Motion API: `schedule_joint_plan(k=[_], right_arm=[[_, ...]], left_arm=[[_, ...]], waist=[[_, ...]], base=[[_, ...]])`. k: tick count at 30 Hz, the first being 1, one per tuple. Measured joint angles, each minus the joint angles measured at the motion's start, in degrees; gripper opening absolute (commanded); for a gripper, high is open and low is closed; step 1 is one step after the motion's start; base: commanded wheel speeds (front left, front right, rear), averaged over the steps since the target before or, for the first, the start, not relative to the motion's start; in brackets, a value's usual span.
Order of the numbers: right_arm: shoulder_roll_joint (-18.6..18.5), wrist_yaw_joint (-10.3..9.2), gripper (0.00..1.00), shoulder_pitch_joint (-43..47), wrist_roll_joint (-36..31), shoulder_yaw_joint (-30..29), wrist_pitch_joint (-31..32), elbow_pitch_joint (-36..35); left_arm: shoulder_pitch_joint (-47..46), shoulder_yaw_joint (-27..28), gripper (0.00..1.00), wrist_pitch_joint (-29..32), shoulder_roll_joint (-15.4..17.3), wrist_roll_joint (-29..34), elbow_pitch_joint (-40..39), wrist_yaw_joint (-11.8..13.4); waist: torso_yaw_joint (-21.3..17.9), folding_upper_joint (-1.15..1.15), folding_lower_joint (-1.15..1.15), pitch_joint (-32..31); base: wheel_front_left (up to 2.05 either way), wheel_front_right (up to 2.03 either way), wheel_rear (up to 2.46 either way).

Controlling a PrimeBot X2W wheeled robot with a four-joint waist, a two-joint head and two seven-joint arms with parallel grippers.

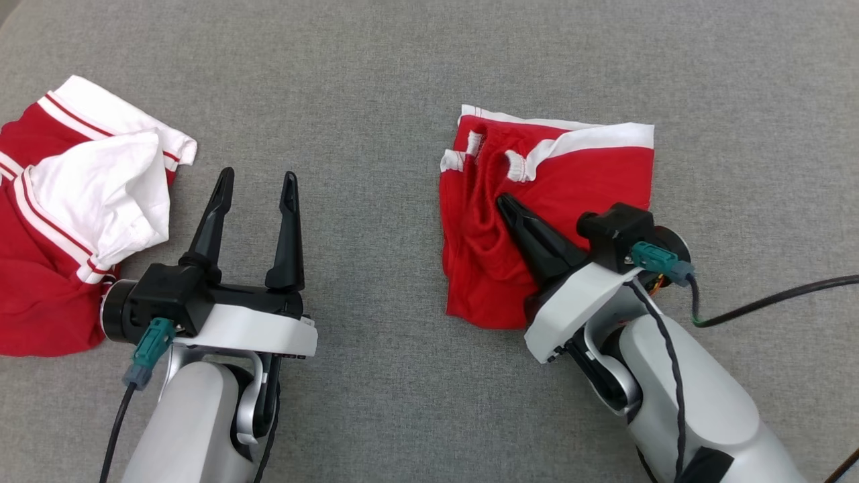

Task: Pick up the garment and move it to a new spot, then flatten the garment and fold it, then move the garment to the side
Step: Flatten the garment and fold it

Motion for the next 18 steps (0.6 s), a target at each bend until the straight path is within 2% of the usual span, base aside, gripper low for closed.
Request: schedule_joint_plan(k=[3,9,14,18], right_arm=[[1.24,-0.01,0.0,-2.77,0.97,4.28,0.21,6.08],[1.58,-0.03,0.0,-6.64,0.7,10.36,-1.03,11.03],[1.18,-0.1,0.0,-7.09,1.05,11.87,-4.82,12.27],[-0.42,-0.09,0.0,-6.61,2.07,11.85,-8.45,9.0]], left_arm=[[-0.38,-0.08,1.0,-0.1,-0.4,-0.16,0.02,0.0],[-0.39,-0.15,1.0,-0.24,-0.81,-0.16,0.29,0.0],[-0.39,0.04,1.0,-0.31,-0.91,-0.15,0.58,-0.01],[-0.24,0.7,1.0,-0.32,-0.96,-0.27,0.42,-0.23]], waist=[[0.57,0.0,0.0,0.75],[0.44,0.0,0.0,1.07],[0.05,0.0,0.0,0.42],[-0.53,0.0,0.0,-0.73]], base=[[0.0,0.0,0.0],[0.0,0.0,0.0],[0.0,0.0,0.0],[0.0,0.0,0.0]])
